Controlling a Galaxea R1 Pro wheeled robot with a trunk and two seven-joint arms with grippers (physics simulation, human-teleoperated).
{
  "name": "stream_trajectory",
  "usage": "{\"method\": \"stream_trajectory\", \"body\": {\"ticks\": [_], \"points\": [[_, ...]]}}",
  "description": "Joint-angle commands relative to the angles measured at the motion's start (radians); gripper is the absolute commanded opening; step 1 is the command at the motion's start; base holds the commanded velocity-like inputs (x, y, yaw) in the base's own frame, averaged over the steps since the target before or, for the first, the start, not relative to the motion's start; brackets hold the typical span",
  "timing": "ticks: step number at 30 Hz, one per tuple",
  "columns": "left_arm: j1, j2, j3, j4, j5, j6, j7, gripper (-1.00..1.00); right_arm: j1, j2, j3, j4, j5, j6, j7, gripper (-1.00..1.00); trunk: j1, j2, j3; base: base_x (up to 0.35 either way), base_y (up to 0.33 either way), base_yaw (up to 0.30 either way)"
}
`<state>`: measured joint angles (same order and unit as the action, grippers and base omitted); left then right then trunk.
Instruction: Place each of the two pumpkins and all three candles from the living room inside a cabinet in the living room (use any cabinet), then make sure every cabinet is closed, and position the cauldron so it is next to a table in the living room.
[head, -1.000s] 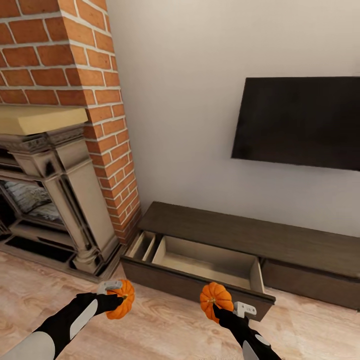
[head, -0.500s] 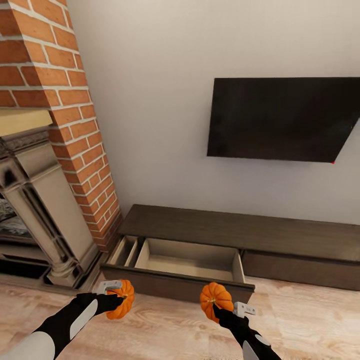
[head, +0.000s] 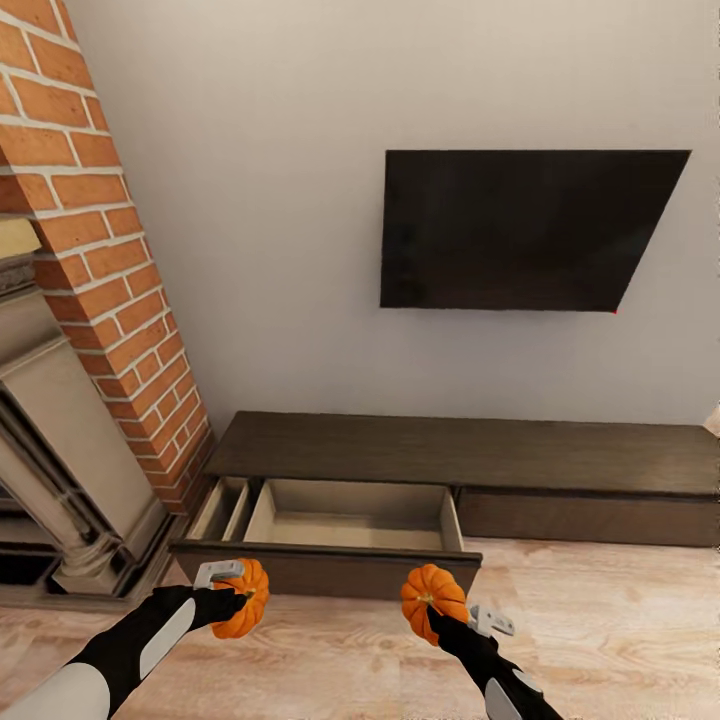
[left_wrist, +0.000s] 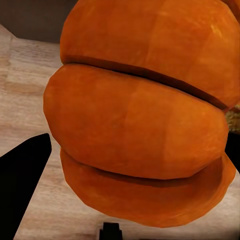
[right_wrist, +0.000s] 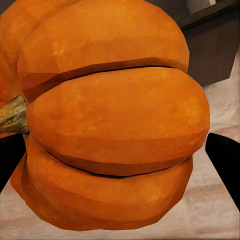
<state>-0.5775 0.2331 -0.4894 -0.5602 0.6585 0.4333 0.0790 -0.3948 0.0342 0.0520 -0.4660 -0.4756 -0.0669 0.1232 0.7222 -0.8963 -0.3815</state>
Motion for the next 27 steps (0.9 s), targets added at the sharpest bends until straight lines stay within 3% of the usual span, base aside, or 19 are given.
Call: {"method": "stream_trajectory", "body": {"ticks": [1,27], "points": [[-0.001,0.002,-0.008,-0.003,0.009,0.002,0.011,-1.00,-0.001,-0.001,0.005,0.001,-0.014,-0.005,0.001,-1.00,0.000,-0.001,-0.003,0.000,0.000,-0.087],[-0.001,0.002,-0.008,-0.003,0.009,0.002,0.011,-1.00,-0.001,0.000,0.006,0.001,-0.018,-0.004,0.000,-1.00,0.000,-0.001,-0.045,0.066,0.027,-0.062]]}}
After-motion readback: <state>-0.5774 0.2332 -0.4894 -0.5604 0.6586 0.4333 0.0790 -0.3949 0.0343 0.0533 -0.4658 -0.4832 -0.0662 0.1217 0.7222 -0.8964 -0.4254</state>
